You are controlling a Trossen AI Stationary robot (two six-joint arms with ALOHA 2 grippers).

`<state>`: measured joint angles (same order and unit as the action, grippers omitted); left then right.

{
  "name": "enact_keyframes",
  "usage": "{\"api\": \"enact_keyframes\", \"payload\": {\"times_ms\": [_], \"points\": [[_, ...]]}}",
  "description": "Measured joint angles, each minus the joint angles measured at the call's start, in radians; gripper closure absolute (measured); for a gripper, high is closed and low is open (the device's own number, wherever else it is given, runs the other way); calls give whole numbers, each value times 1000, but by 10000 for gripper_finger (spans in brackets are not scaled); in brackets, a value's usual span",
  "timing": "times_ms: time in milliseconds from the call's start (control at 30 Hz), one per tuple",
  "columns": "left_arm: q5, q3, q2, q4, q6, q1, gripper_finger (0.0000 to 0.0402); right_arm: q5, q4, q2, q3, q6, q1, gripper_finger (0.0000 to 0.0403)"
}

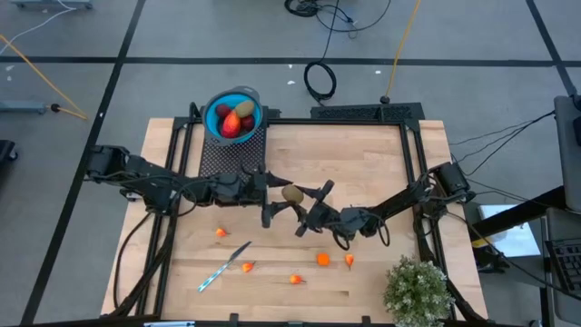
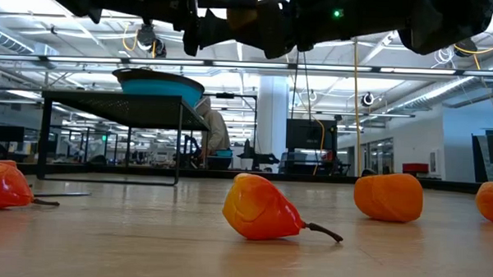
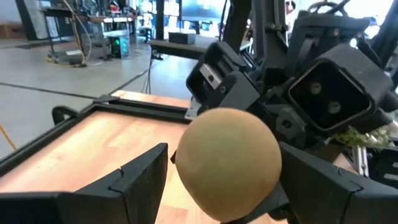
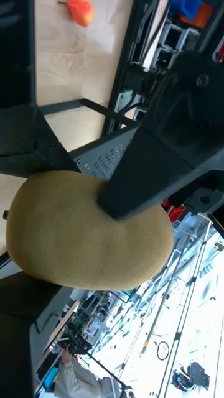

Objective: Pick & Place Fruit
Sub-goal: Put the kiwi into the blue strainer bowl on the shelf

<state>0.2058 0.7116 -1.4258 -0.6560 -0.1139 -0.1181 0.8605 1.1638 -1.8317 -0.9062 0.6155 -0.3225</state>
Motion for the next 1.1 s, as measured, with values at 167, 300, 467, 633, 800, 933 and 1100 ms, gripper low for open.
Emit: {"api": "enact_keyframes", "payload": {"times_ms": [167, 300, 467, 633, 800, 933, 1100], "points": [[5, 0, 0, -3, -13, 0, 126, 2, -3, 0, 0, -1, 0, 216], [6, 0, 0, -2, -20, 0, 172, 6, -6, 0, 0, -23, 1, 204], [6, 0, 0, 19, -23, 0, 227, 6, -44, 0, 0, -59, 0, 180], [18, -1, 0, 56, -20, 0, 222, 33, -152, 2, 0, -122, -1, 168], [76, -1, 1, 59, -9, 0, 213, 132, -265, 1, 0, -188, -14, 166], [125, -1, 1, 60, 38, 0, 217, 161, -304, 1, 0, -209, -33, 166], [255, -1, 14, 76, 109, 1, 213, 165, -315, 1, 0, -198, -56, 186]]}}
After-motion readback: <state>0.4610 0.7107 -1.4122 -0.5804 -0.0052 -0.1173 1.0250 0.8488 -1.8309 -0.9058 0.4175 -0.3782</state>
